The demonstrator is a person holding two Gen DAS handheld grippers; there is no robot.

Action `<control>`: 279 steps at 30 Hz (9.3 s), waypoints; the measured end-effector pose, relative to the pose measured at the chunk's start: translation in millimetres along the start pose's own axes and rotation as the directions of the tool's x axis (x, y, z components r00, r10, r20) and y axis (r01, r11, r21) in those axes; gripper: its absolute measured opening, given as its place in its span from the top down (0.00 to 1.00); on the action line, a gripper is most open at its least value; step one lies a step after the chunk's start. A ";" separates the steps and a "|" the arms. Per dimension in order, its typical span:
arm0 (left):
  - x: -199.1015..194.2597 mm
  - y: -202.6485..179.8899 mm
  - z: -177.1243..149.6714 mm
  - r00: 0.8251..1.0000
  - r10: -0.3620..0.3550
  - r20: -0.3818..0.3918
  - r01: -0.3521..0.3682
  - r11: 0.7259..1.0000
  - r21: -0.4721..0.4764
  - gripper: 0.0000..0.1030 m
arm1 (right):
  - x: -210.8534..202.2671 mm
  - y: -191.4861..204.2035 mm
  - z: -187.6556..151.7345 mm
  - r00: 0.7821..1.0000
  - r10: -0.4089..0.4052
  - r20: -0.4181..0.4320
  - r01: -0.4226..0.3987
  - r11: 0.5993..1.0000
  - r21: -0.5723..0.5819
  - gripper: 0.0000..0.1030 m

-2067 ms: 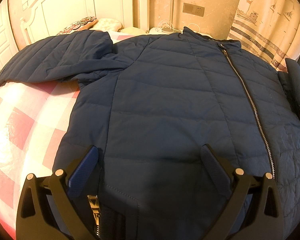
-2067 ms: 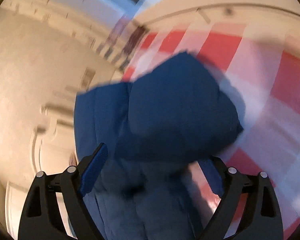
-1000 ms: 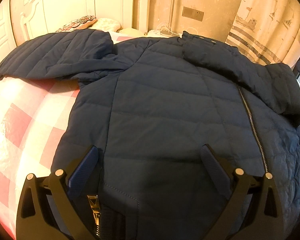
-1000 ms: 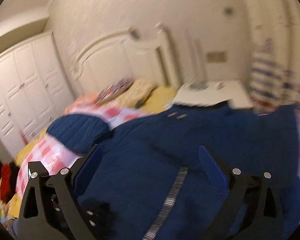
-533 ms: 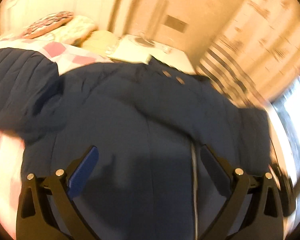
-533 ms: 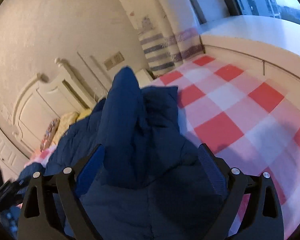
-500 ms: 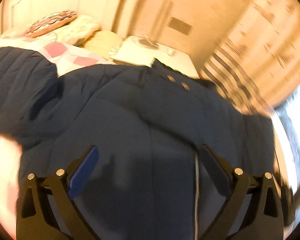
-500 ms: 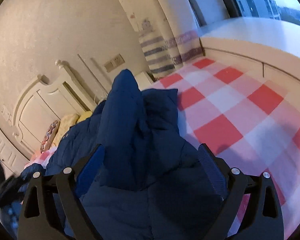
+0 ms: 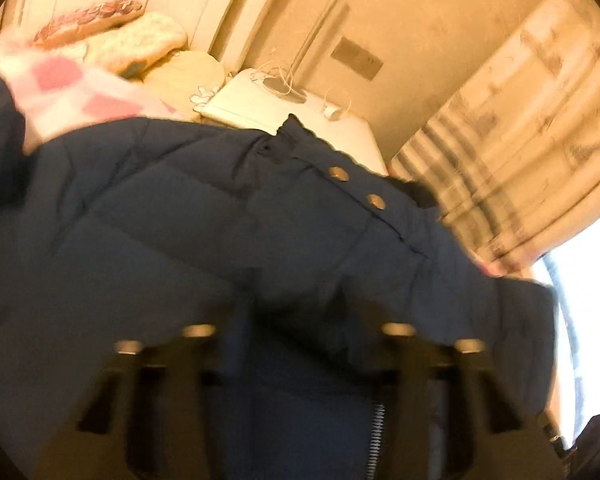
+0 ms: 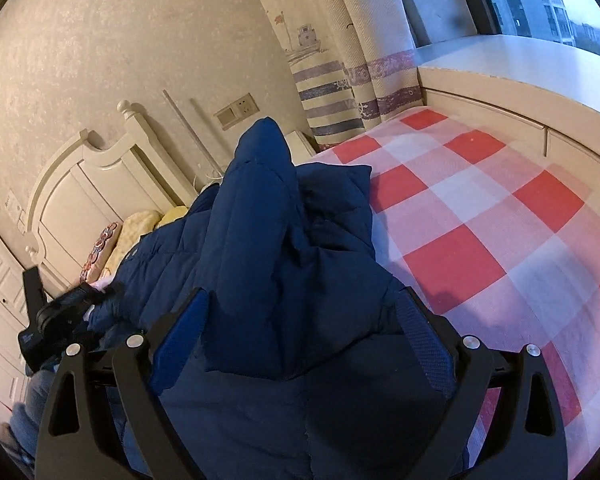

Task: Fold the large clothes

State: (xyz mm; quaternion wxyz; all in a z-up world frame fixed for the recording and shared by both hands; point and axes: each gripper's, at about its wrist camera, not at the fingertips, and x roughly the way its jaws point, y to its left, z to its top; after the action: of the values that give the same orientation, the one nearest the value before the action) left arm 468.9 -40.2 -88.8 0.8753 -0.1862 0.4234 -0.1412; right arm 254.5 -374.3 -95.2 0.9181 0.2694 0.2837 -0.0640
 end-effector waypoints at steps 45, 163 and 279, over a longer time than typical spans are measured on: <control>-97.4 63.0 -55.8 0.953 0.293 0.083 -0.304 0.922 0.240 0.11 | -23.3 57.6 -5.2 0.990 -0.053 0.131 0.091 0.950 -0.298 0.24; -146.4 141.2 -73.7 0.892 0.438 0.111 -0.445 0.895 0.045 0.13 | 30.7 96.2 -30.8 0.992 0.008 -0.130 -0.048 0.950 -0.308 0.08; -30.8 20.3 -29.8 0.900 0.419 0.118 -0.434 0.846 0.310 0.02 | 64.6 115.8 -21.2 0.978 -0.091 -0.186 -0.006 0.886 -0.464 0.13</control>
State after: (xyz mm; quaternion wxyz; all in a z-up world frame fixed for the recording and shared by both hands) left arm 428.5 -15.8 -93.7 0.9126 0.0577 0.4046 -0.0075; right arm 329.2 -262.8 -92.8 0.9203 0.0421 0.3888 0.0129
